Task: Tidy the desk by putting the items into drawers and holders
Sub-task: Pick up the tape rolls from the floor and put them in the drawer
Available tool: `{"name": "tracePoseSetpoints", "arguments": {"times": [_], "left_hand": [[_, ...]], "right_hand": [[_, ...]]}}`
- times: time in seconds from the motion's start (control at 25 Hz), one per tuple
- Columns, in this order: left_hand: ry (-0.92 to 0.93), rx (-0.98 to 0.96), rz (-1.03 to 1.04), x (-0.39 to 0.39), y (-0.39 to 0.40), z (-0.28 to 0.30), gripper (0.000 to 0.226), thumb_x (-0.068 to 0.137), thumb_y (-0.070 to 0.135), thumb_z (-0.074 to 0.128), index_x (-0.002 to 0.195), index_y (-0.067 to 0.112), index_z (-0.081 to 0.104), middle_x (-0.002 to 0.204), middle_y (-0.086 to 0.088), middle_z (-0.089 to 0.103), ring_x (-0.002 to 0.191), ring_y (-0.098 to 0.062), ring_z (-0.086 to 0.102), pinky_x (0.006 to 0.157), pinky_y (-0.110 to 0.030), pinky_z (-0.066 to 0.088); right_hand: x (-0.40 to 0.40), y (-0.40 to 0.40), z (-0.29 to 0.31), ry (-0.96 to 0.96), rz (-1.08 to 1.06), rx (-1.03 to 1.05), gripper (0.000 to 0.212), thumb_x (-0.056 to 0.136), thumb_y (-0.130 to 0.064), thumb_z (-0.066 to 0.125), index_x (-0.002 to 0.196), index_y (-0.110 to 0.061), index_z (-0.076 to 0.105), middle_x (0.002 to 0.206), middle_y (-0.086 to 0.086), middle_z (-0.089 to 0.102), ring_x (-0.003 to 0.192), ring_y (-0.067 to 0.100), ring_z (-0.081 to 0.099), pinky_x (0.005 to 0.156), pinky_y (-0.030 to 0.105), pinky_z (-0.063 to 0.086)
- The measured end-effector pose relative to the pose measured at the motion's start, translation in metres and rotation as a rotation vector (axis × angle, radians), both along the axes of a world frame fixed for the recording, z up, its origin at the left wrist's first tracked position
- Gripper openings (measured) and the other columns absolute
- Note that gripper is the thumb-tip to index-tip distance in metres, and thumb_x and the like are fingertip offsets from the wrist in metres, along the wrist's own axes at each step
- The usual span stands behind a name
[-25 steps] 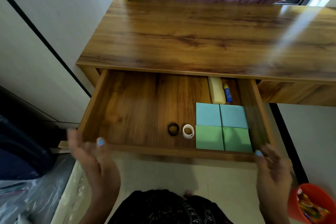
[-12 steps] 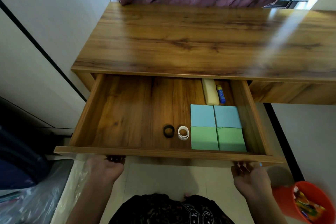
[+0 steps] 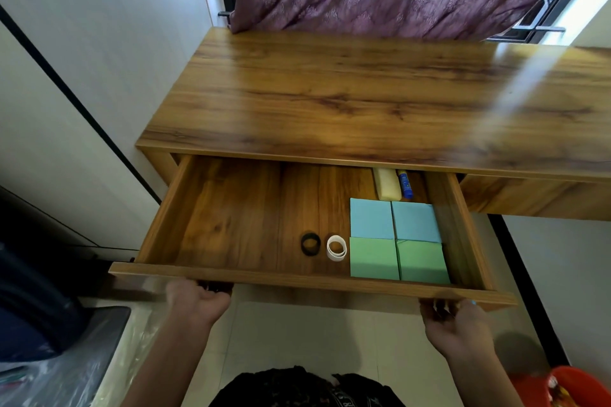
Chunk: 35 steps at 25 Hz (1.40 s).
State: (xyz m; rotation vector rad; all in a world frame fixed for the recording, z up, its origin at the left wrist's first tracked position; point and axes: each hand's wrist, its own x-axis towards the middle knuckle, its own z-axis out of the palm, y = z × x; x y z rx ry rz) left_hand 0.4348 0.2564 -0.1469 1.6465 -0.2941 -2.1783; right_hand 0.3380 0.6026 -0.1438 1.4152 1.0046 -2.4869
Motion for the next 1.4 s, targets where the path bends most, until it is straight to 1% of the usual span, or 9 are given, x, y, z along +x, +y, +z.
{"name": "tracePoseSetpoints", "arguments": {"times": [0.04,0.12,0.24,0.48,0.64,0.92,1.08,1.24,1.4], "left_hand": [[0.142,0.035,0.057,-0.011,0.007,0.003,0.049,0.088,0.042,0.055,0.126,0.011,0.049,0.115,-0.020,0.053,0.120,-0.037,0.048,0.105,-0.053,0.039],[0.198,-0.019,-0.048,-0.023,0.014,0.019,0.040,0.096,0.040,0.037,0.130,0.019,0.045,0.120,-0.014,0.052,0.114,-0.033,0.051,0.104,-0.046,0.042],[0.173,-0.089,-0.078,-0.045,0.006,0.027,0.040,0.095,0.043,0.039,0.128,0.021,0.046,0.127,-0.013,0.052,0.117,-0.034,0.051,0.104,-0.047,0.041],[0.202,-0.117,-0.126,-0.096,-0.015,0.031,0.054,0.092,0.049,0.041,0.140,0.024,0.037,0.137,-0.012,0.046,0.126,-0.037,0.043,0.107,-0.055,0.034],[0.260,-0.140,-0.143,-0.122,-0.027,0.030,0.056,0.095,0.044,0.039,0.146,0.025,0.027,0.147,-0.010,0.035,0.136,-0.038,0.032,0.111,-0.058,0.026],[0.203,-0.197,-0.120,-0.164,-0.034,0.049,0.044,0.101,0.025,0.027,0.143,0.017,0.031,0.146,-0.015,0.035,0.137,-0.038,0.030,0.111,-0.060,0.025],[0.175,-0.161,-0.095,-0.183,-0.037,0.054,0.049,0.101,0.027,0.019,0.148,0.014,0.020,0.151,-0.015,0.027,0.139,-0.039,0.026,0.111,-0.060,0.023],[0.149,-0.111,-0.066,-0.197,-0.047,0.053,0.052,0.101,0.027,0.017,0.150,0.013,0.010,0.154,-0.014,0.019,0.141,-0.039,0.019,0.114,-0.058,0.017],[0.137,-0.114,-0.056,-0.202,-0.053,0.049,0.053,0.100,0.026,0.016,0.150,0.012,0.009,0.154,-0.014,0.018,0.142,-0.039,0.015,0.115,-0.058,0.015]], "right_hand": [[-0.007,-0.004,-0.002,-0.013,-0.002,0.002,0.019,0.100,-0.023,0.040,0.092,-0.015,0.055,0.094,0.003,0.057,0.085,0.013,0.055,0.107,0.037,0.041],[-0.021,-0.007,0.001,-0.014,0.007,0.015,0.017,0.100,-0.022,0.040,0.096,-0.015,0.056,0.093,0.003,0.057,0.083,0.013,0.055,0.107,0.040,0.042],[-0.046,-0.020,0.008,0.023,0.019,0.021,0.021,0.100,-0.019,0.038,0.087,-0.014,0.054,0.087,0.003,0.054,0.077,0.013,0.052,0.105,0.038,0.042],[-0.096,-0.039,0.020,0.063,0.091,0.060,0.016,0.099,-0.017,0.042,0.091,-0.013,0.055,0.094,0.007,0.054,0.075,0.017,0.051,0.102,0.039,0.045],[-0.124,-0.051,0.030,0.124,0.137,0.075,0.035,0.095,-0.021,0.051,0.129,-0.015,0.048,0.105,0.009,0.055,0.097,0.024,0.054,0.092,0.039,0.048],[-0.175,-0.059,0.029,0.077,0.185,0.056,0.052,0.091,-0.023,0.058,0.139,-0.014,0.039,0.134,0.012,0.046,0.125,0.030,0.045,0.090,0.041,0.047],[-0.202,-0.056,0.026,0.067,0.272,0.059,0.036,0.094,-0.021,0.052,0.129,-0.011,0.046,0.135,0.013,0.044,0.111,0.027,0.045,0.097,0.038,0.043],[-0.222,-0.050,0.015,0.032,0.289,0.029,0.038,0.097,-0.019,0.045,0.133,-0.010,0.044,0.121,0.013,0.045,0.095,0.030,0.051,0.086,0.037,0.045],[-0.234,-0.047,0.006,-0.009,0.278,0.019,0.040,0.098,-0.017,0.037,0.138,-0.010,0.043,0.128,0.013,0.047,0.106,0.030,0.052,0.078,0.038,0.047]]}}
